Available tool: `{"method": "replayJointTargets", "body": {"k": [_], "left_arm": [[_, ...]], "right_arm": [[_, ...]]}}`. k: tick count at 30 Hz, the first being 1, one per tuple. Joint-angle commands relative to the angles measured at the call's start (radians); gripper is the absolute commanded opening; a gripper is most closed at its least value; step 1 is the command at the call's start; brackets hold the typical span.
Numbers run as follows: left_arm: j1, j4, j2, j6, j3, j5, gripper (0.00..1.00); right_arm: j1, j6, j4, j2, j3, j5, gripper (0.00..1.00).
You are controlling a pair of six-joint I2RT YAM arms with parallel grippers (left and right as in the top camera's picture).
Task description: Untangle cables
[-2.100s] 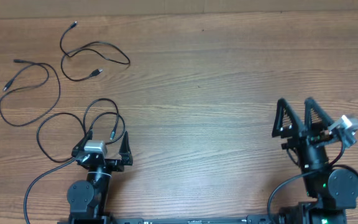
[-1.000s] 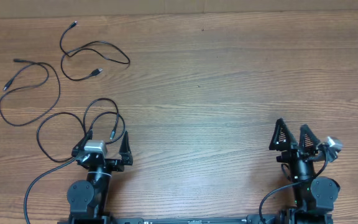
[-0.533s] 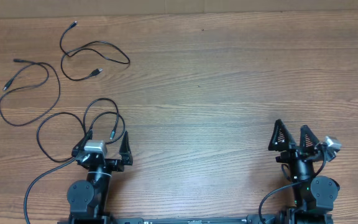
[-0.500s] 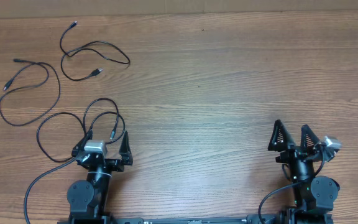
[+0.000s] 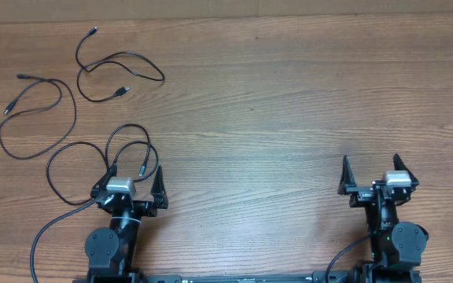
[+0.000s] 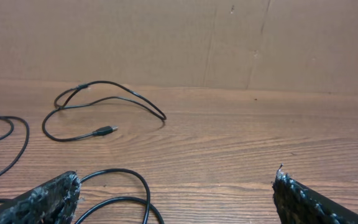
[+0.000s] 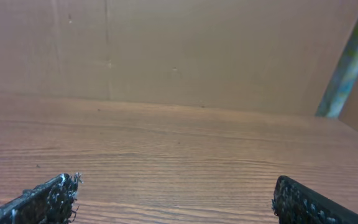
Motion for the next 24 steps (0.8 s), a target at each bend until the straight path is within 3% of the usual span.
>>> {"method": "replayJointTargets", "body": {"k": [1, 9, 24], "left_arm": [[-0.004, 0.002, -0.009, 0.026, -0.007, -0.006, 1.00], [-0.004, 0.002, -0.009, 0.026, -0.007, -0.006, 1.00], [-0.004, 0.002, -0.009, 0.027, -0.007, -0.006, 1.00]], "right_arm": [[0.045, -0.019, 0.002, -0.006, -0.011, 0.011, 1.00], [0.111, 0.079, 0.002, 0.037, -0.011, 0.010, 1.00], [0.079, 0.079, 0.003, -0.009, -0.011, 0.003, 1.00]]}}
